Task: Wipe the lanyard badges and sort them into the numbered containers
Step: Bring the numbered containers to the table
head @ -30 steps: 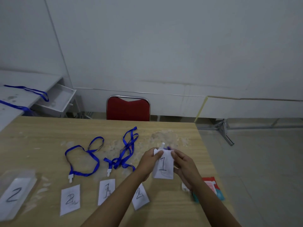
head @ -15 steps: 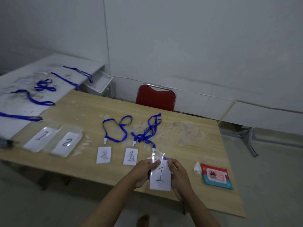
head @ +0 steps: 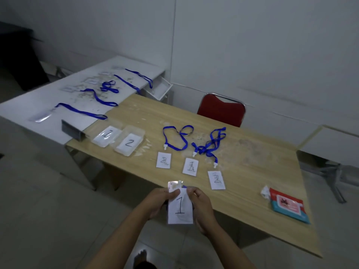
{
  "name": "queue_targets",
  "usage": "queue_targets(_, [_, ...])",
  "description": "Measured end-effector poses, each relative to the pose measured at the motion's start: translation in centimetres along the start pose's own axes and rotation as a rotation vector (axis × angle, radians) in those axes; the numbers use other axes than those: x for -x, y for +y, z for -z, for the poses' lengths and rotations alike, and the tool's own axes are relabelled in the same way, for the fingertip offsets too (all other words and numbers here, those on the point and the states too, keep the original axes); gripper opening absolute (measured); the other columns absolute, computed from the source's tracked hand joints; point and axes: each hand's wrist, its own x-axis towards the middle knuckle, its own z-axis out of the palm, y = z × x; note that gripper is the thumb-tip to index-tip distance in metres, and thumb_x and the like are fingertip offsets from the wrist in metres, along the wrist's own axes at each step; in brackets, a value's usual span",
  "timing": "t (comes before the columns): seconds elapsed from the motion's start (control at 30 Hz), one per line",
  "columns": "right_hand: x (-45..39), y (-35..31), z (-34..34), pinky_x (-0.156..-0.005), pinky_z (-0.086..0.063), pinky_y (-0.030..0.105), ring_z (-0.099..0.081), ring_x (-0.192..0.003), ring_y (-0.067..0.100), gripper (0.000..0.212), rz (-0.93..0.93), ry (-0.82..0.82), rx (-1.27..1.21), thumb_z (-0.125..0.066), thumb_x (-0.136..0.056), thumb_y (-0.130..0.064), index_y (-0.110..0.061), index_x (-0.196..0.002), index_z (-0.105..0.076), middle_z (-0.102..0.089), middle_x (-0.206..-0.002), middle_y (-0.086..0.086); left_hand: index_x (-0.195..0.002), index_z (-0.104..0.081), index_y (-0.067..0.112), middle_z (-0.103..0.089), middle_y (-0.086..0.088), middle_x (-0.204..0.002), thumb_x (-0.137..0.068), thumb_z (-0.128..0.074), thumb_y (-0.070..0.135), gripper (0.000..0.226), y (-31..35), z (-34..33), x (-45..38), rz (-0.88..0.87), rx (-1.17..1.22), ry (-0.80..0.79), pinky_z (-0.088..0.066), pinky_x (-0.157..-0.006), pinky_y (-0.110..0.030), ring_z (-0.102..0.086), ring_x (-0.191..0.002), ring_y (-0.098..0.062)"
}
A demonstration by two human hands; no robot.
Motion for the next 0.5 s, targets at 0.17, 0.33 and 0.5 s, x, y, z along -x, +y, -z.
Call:
queue_targets(0.17, [-1.6,-1.0,-6.4,-0.088,-0.055,0.056,-0.07,-0.094,0.032,0.026,0.021,-0.078,0.031,-0.05,-0.101,-0.033,-0.015,-0.102,-0.069,-0.073,-0.099,0.01,-0.108,-0.069,0.002,-0.073,-0.015,-0.102,-0.09,-0.065,0.027,0.031,0.8,6.1,1.3,-0.062,0.002,0.103,-0.051,-0.094,-0.042,-0.067,-0.101,-0.032])
queue_targets(0.33, [-4.1,-2.6,-14.3,-0.078,-0.059,0.041,-0.072,-0.085,0.027,0.025,0.048,-0.131,0.054,-0.052,-0.099,-0.034,-0.014,-0.1,-0.068,-0.074,-0.09,0.008,-0.109,-0.068,0.007,-0.073,-0.013,-0.102,-0.091,-0.063,0.031,0.031,2.6,13.9,1.5,-0.106,-0.015,0.155,-0.052,-0.096,-0.048,-0.067,-0.102,-0.033])
queue_targets(0.5, [-6.9,-3.7,-22.6,-0.079,-0.056,0.041,-0.068,-0.085,0.026,0.021,0.069,-0.055,0.032,-0.055,-0.099,-0.029,-0.016,-0.098,-0.071,-0.074,-0.09,0.005,-0.119,-0.063,0.01,-0.07,-0.014,-0.113,-0.099,-0.049,0.025,0.029,5.6,22.4,1.2,-0.098,0.021,0.049,-0.054,-0.091,-0.04,-0.065,-0.107,-0.029])
